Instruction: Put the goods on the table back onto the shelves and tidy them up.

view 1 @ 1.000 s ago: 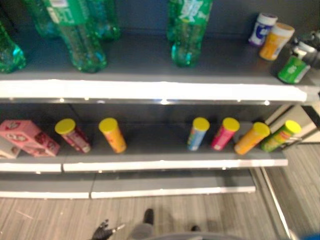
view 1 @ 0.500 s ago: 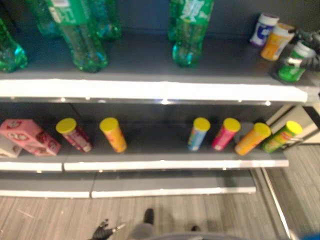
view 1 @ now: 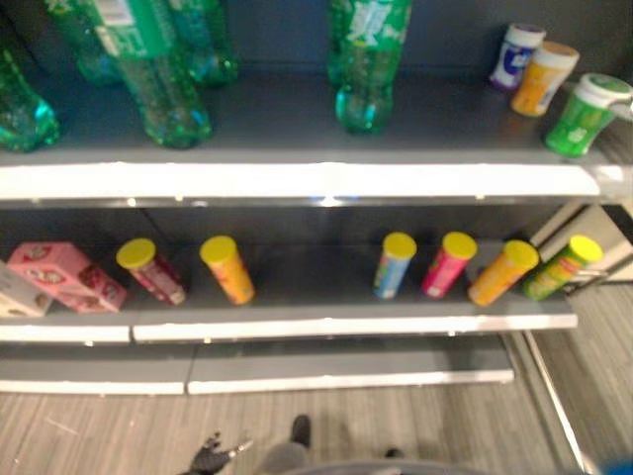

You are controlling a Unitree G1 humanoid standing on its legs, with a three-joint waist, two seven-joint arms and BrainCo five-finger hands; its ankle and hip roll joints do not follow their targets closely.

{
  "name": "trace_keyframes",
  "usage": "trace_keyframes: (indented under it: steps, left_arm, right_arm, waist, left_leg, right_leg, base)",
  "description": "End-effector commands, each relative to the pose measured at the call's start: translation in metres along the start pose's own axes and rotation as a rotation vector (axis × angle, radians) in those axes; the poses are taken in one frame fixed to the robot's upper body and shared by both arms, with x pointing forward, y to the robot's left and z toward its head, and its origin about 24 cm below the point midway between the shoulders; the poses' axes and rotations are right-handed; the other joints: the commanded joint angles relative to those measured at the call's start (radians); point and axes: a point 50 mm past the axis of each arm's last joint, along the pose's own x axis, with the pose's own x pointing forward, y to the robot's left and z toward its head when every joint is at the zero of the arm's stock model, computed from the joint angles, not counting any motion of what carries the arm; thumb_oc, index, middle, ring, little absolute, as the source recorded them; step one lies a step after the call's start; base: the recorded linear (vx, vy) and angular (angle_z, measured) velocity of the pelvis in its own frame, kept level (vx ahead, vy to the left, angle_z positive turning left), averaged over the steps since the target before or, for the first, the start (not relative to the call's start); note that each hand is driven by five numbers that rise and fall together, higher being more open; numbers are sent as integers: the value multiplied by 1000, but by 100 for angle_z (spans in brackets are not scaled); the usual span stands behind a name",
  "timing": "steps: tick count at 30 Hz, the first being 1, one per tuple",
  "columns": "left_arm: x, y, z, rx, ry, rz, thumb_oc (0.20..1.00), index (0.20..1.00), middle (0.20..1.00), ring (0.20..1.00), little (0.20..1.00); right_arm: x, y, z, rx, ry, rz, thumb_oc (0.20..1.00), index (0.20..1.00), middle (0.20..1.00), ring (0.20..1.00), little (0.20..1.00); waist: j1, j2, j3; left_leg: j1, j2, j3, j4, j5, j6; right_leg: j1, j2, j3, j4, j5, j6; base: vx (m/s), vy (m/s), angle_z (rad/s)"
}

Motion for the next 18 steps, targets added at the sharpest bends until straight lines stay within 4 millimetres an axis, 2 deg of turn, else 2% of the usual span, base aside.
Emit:
trace_keyframes:
  steps: [1, 2, 3, 4, 5, 6, 7, 8, 9, 10, 12, 14, 16, 18]
  left_arm:
    - [7, 9, 22, 31, -55, 43, 1000, 1000, 1000, 1000, 1000]
    - [7, 13, 22, 25, -56, 54, 1000, 1000, 1000, 1000, 1000]
    - [7, 14, 23, 27, -58, 58, 1000, 1000, 1000, 1000, 1000]
    - [8, 16, 29, 26, -79, 60, 1000, 1000, 1000, 1000, 1000]
    - [9, 15, 33, 25, -88, 58, 1000, 1000, 1000, 1000, 1000]
    - [9, 15, 33, 25, -89, 57, 1000, 1000, 1000, 1000, 1000]
    - [10, 11, 34, 30, -88, 39, 1000, 1000, 1000, 1000, 1000]
    - [10, 10, 33, 33, -83, 36, 1000, 1000, 1000, 1000, 1000]
    - [10, 9, 33, 34, -83, 35, 1000, 1000, 1000, 1000, 1000]
    - [10, 9, 31, 41, -80, 30, 1000, 1000, 1000, 1000, 1000]
    - [10, 11, 30, 37, -72, 41, 1000, 1000, 1000, 1000, 1000]
    - [11, 14, 31, 46, -71, 51, 1000, 1000, 1000, 1000, 1000]
    - [11, 16, 32, 54, -76, 55, 1000, 1000, 1000, 1000, 1000]
    - [11, 17, 33, 57, -80, 49, 1000, 1000, 1000, 1000, 1000]
  right_arm:
    - [-12, -33, 24, 170, -113, -293, 1000, 1000, 1000, 1000, 1000]
    - [-23, -40, 22, 215, -110, -336, 1000, 1000, 1000, 1000, 1000]
    - [-27, -41, 22, 233, -111, -348, 1000, 1000, 1000, 1000, 1000]
    - [-27, -37, 26, 277, -124, -346, 1000, 1000, 1000, 1000, 1000]
    - [-28, -38, 26, 276, -123, -337, 1000, 1000, 1000, 1000, 1000]
    - [-28, -38, 26, 275, -123, -338, 1000, 1000, 1000, 1000, 1000]
    - [-32, -39, 20, 248, -93, -318, 1000, 1000, 1000, 1000, 1000]
    - [-32, -38, 19, 234, -88, -302, 1000, 1000, 1000, 1000, 1000]
    - [-32, -38, 19, 234, -88, -302, 1000, 1000, 1000, 1000, 1000]
    - [-32, -35, 20, 234, -88, -273, 1000, 1000, 1000, 1000, 1000]
    - [-31, -30, 19, 250, -83, -242, 1000, 1000, 1000, 1000, 1000]
    - [-33, -26, 18, 263, -75, -216, 1000, 1000, 1000, 1000, 1000]
    - [-33, -24, 18, 259, -75, -193, 1000, 1000, 1000, 1000, 1000]
    - [-33, -21, 20, 265, -82, -162, 1000, 1000, 1000, 1000, 1000]
  waist:
    - [25, -7, -20]
    - [24, -10, -19]
    - [28, -15, -12]
    - [39, -31, 13]
    - [34, -31, 18]
    - [32, -32, 16]
    - [9, -16, 8]
    - [-3, -12, 7]
    - [-1, -13, 5]
    - [-29, -1, 9]
    - [-36, 2, 28]
    - [-32, 6, 35]
    - [-28, 13, 37]
    - [-16, 26, 46]
  left_leg:
    - [126, 34, -22, 2, -204, -36]
    - [136, 38, -30, 13, -207, -35]
    - [127, 37, -48, 49, -218, -37]
    - [74, 11, -149, 126, -232, -53]
    - [59, 3, -181, 135, -237, -55]
    - [54, 2, -183, 138, -237, -54]
    - [65, -5, -205, 100, -251, -36]
    - [70, -15, -206, 80, -241, -27]
    - [70, -15, -204, 74, -237, -26]
    - [93, -31, -176, 41, -229, -5]
    - [118, -41, -112, 8, -214, 6]
    - [130, -43, -75, 2, -221, 16]
    - [129, -41, -48, 2, -221, 20]
    - [124, -27, -19, 2, -216, 20]
  right_leg:
    - [-86, 16, -20, 7, 52, 15]
    - [-84, 21, -5, 7, 50, 11]
    - [-84, 22, 5, 7, 52, 8]
    - [-115, 18, 43, 7, 70, 7]
    - [-130, 14, 50, 7, 78, 10]
    - [-133, 14, 48, 7, 78, 10]
    - [-158, 7, 58, 8, 93, 24]
    - [-175, -2, 64, 10, 109, 28]
    - [-178, -2, 66, 10, 110, 28]
    - [-218, -19, 88, 47, 134, 47]
    - [-270, -27, 131, 110, 159, 75]
    - [-289, -24, 159, 123, 162, 83]
    - [-286, -38, 134, 114, 146, 77]
    - [-270, -71, 74, 117, 132, 64]
  base:
    - [54, 21, 0]
    - [24, 0, 21]
    - [-159, 0, 13]
    - [-246, 31, -4]
    - [-234, 37, -66]
    - [-146, 155, -102]
    - [-145, 193, -78]
    - [-144, 195, -29]
    - [-209, 268, 6]
    - [-178, 267, -13]
    - [-160, 253, -56]
    - [-71, 102, -132]
    - [-106, 18, -110]
    - [-117, -42, -69]
